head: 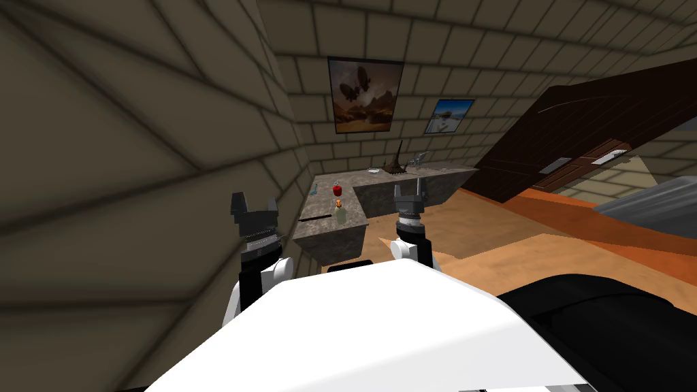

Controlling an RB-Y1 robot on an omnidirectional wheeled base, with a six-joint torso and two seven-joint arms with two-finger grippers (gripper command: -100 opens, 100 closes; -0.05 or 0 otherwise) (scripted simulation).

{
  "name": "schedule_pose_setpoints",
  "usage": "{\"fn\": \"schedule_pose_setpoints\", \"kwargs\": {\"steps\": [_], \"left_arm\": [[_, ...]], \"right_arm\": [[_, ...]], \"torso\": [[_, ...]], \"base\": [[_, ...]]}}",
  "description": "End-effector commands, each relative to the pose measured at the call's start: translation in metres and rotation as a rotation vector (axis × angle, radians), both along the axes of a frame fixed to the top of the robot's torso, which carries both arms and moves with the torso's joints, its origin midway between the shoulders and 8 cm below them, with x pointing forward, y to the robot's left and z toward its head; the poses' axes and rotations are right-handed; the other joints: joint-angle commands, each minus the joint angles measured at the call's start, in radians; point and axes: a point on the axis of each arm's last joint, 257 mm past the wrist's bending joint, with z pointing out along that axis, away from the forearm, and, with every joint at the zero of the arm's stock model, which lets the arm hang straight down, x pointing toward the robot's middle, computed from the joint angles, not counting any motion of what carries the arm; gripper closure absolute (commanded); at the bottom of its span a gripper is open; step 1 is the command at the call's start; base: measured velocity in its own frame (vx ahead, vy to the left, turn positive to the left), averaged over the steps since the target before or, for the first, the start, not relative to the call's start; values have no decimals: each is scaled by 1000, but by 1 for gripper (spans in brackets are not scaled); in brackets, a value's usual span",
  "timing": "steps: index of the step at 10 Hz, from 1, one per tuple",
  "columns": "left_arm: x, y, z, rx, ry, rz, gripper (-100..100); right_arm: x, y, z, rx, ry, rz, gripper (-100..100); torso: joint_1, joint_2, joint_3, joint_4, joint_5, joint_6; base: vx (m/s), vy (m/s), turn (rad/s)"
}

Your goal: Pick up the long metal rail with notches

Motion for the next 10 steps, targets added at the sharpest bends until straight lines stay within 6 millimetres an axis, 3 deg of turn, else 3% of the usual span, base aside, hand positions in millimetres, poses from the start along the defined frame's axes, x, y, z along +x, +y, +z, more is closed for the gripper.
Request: {"fn": "schedule_pose_setpoints", "kwargs": {"steps": [1, 4, 5, 7, 10], "left_arm": [[14, -2, -10, 18, 42, -24, -100], [45, -3, -31, 38, 131, -58, -100], [45, -3, -31, 38, 134, -57, -100], [72, -2, -48, 54, 201, -76, -100], [90, 1, -61, 58, 261, -79, -100]], "right_arm": [[0, 0, 0, 0, 0, 0, 0], [0, 0, 0, 0, 0, 0, 0], [0, 0, 0, 0, 0, 0, 0], [0, 0, 0, 0, 0, 0, 0], [0, 0, 0, 0, 0, 0, 0]], "torso": [[0, 0, 0, 0, 0, 0], [-3, -2, -1, -1, -1, 0], [-3, -2, -1, -1, -1, 0], [-2, -1, -1, 0, 0, 0], [-2, -1, 0, 0, 0, 0]], "base": [[19, -18, -22], [25, -42, -19], [11, -27, -4], [8, -31, -22], [4, -27, -7]]}}
